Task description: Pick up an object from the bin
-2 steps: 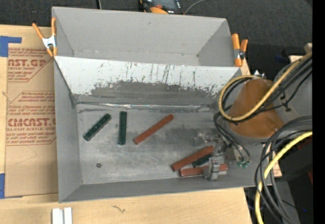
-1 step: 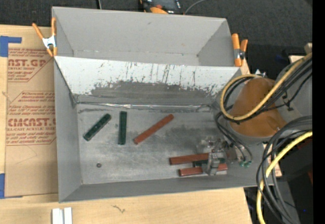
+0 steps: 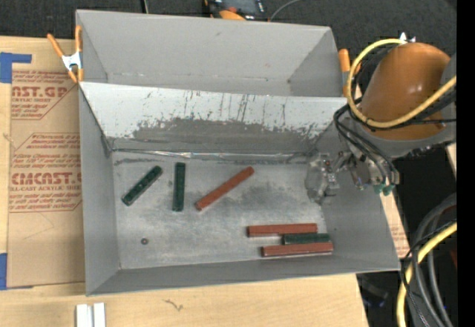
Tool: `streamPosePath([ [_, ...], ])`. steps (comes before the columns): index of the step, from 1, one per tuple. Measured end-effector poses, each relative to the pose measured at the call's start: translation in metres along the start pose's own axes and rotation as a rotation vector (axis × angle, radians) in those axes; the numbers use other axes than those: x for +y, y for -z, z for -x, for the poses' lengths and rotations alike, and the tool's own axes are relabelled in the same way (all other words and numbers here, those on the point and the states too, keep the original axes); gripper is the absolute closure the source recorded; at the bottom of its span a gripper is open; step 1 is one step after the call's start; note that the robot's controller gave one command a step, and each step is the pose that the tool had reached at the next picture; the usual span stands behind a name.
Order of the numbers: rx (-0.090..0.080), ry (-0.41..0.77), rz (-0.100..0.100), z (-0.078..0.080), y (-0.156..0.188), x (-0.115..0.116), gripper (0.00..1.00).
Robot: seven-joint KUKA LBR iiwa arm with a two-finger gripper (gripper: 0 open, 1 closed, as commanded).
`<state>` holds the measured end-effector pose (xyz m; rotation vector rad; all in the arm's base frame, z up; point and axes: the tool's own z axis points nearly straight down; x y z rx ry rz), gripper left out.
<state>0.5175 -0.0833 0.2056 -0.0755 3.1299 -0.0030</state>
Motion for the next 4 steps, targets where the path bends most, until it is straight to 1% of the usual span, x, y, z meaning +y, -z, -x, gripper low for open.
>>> streamPosePath([
  [1, 0.015, -0.135, 0.004, -0.036, -0.044, 0.054, 1.00],
  [2, 0.013, -0.054, 0.005, -0.028, -0.067, 0.112, 1.00],
  [3, 0.011, -0.059, 0.002, -0.028, -0.066, 0.109, 0.00],
  [4, -0.002, 0.071, 0.002, -0.033, -0.136, 0.065, 0.00],
])
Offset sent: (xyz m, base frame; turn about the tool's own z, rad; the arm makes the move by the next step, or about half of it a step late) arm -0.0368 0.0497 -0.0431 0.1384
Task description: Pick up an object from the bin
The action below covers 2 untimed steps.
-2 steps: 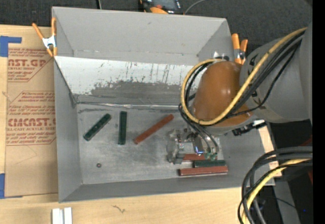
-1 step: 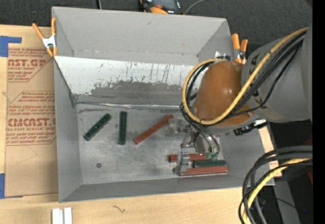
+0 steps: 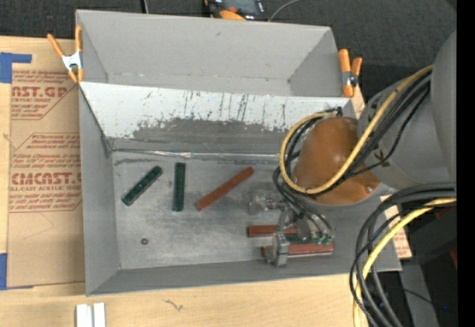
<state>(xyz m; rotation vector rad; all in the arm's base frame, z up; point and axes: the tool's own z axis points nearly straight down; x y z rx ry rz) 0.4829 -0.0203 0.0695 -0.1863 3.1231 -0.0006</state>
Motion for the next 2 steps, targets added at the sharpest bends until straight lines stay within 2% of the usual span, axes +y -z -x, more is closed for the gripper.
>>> streamPosePath([
  [1, 0.013, 0.006, 0.002, -0.002, 0.003, 0.002, 1.00],
  [2, 0.004, -0.002, -0.001, 0.010, 0.112, -0.014, 1.00],
])
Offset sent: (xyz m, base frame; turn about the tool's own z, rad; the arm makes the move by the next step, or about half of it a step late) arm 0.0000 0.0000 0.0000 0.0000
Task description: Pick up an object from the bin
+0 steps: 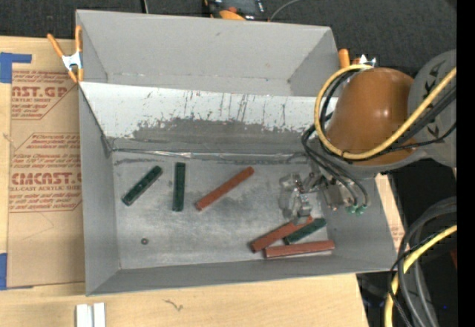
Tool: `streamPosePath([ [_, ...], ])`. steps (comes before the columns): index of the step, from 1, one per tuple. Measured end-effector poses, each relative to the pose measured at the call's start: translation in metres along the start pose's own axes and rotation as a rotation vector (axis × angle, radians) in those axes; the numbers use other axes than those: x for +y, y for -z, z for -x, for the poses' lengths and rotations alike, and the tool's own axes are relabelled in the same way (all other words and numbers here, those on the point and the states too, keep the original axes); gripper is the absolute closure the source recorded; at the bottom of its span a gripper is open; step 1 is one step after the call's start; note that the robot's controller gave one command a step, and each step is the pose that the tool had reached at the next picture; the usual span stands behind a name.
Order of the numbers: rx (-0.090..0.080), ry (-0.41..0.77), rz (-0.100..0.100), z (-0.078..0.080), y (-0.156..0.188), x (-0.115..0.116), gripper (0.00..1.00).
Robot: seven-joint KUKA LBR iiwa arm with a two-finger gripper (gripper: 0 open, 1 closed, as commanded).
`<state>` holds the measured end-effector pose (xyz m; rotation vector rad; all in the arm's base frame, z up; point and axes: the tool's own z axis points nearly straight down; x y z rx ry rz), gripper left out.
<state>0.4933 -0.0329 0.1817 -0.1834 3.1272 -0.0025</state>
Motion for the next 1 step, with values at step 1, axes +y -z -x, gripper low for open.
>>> streamPosePath([
  [1, 0.008, 0.001, 0.002, -0.0017, -0.0046, 0.0008, 0.00],
])
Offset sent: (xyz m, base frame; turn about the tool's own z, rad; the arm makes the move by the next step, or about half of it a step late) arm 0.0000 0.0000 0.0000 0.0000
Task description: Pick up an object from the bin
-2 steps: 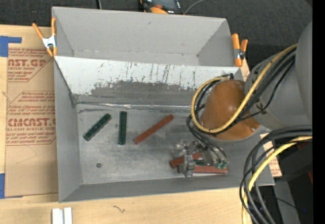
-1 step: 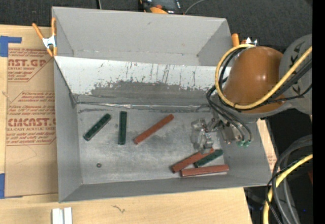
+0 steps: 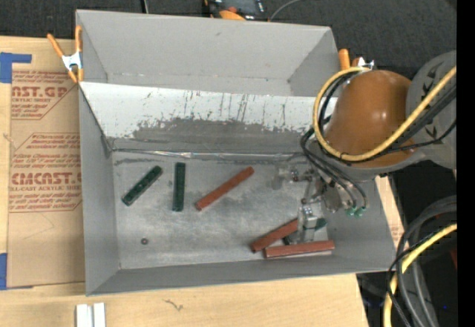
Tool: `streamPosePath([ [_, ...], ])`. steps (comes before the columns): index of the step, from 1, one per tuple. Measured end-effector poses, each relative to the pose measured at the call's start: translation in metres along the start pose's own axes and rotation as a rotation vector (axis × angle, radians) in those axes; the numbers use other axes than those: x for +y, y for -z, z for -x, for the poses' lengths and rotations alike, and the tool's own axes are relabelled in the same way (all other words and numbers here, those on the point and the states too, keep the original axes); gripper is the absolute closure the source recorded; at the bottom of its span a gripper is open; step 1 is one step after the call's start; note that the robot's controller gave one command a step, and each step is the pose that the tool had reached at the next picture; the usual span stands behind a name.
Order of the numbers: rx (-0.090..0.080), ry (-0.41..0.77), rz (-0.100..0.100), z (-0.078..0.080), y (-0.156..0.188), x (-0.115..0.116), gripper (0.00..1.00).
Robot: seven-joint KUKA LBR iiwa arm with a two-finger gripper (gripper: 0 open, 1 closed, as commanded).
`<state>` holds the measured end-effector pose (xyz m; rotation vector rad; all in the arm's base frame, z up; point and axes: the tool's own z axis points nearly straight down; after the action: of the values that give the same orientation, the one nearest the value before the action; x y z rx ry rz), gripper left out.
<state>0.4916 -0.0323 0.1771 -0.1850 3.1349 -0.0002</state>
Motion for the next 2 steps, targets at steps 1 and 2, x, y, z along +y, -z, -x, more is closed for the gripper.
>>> streamPosePath([
  [1, 0.005, -0.065, 0.002, -0.0064, -0.1109, -0.0085, 0.00],
  [2, 0.006, -0.063, 0.002, -0.0053, -0.1051, -0.0082, 1.00],
])
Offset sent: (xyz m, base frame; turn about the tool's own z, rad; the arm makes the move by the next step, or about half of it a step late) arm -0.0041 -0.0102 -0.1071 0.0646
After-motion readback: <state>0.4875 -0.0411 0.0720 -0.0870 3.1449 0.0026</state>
